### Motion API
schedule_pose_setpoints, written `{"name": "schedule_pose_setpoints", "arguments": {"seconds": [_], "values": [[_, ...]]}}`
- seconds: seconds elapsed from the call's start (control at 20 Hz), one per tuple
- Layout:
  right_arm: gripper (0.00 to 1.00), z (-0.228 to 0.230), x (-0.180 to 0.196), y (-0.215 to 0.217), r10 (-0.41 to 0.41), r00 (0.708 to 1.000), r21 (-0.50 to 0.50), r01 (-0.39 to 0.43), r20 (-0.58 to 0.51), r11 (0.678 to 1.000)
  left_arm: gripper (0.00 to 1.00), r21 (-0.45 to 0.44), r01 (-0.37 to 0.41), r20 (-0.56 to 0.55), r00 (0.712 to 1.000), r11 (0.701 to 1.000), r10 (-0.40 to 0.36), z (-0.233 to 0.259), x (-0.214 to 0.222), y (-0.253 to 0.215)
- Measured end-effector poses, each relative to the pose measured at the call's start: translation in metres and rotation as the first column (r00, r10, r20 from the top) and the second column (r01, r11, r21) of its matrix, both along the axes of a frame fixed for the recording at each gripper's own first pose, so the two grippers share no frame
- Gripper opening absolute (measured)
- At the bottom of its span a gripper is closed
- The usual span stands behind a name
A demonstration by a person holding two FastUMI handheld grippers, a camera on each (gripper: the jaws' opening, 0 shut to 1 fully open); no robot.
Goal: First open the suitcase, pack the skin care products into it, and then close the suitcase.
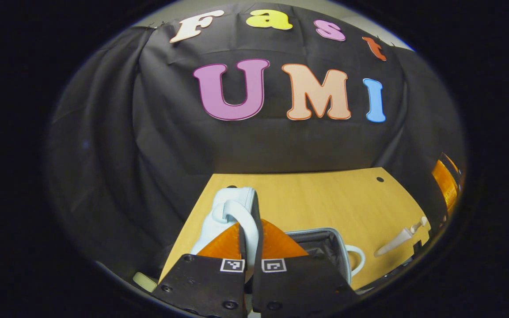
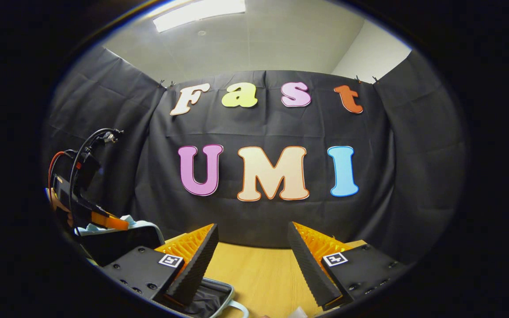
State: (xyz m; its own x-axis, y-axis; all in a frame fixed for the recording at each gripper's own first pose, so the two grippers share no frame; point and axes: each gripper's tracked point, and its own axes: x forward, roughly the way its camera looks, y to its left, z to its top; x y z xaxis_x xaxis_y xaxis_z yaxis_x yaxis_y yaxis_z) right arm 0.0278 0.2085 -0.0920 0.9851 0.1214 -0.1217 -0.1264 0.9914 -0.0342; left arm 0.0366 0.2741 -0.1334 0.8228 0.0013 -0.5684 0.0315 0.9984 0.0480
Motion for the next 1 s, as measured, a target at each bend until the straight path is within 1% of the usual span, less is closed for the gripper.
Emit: {"name": "schedule_pose_setpoints", "arguments": {"seconds": [0.05,0.3,0.45,0.55,0.6,0.8,0.9,0.95,1.0], "values": [[0.98,0.0,0.0,0.005,-0.006,1.0,-0.002,0.006,0.0,1.0,0.0,-0.001,0.003,0.009,1.0,1.0,-0.003,-0.002,0.003,0.008],[0.99,0.001,-0.003,0.026,-0.026,1.0,-0.025,0.026,0.008,0.999,0.0,-0.001,-0.042,-0.029,0.999,0.999,0.042,-0.022,0.009,0.065],[0.98,0.0,-0.003,0.036,-0.033,0.999,-0.042,0.034,0.004,0.999,0.0,0.011,-0.09,-0.056,0.994,0.996,0.091,-0.039,0.011,0.105],[0.98,0.0,-0.004,0.041,-0.037,0.999,-0.049,0.037,0.001,0.998,0.0,0.016,-0.126,-0.082,0.988,0.992,0.127,-0.055,0.009,0.13],[0.98,-0.001,-0.003,0.044,-0.039,0.999,-0.054,0.039,-0.001,0.998,0.0,0.014,-0.135,-0.074,0.988,0.991,0.135,-0.061,0.01,0.141],[0.98,-0.002,-0.003,0.049,-0.052,0.999,-0.07,0.051,-0.006,0.996,0.0,0.048,-0.171,-0.115,0.978,0.984,0.176,-0.096,0.005,0.175],[0.98,-0.002,-0.004,0.051,-0.056,0.998,-0.078,0.056,-0.006,0.995,0.0,0.044,-0.201,-0.139,0.969,0.979,0.205,-0.114,0.004,0.192],[0.98,-0.001,-0.003,0.052,-0.059,0.998,-0.082,0.058,-0.005,0.995,0.0,0.056,-0.223,-0.133,0.964,0.973,0.228,-0.121,0.004,0.204],[0.98,-0.002,-0.003,0.052,-0.061,0.998,-0.087,0.061,-0.004,0.994,0.0,0.059,-0.228,-0.13,0.963,0.972,0.234,-0.13,0.005,0.213]]}}
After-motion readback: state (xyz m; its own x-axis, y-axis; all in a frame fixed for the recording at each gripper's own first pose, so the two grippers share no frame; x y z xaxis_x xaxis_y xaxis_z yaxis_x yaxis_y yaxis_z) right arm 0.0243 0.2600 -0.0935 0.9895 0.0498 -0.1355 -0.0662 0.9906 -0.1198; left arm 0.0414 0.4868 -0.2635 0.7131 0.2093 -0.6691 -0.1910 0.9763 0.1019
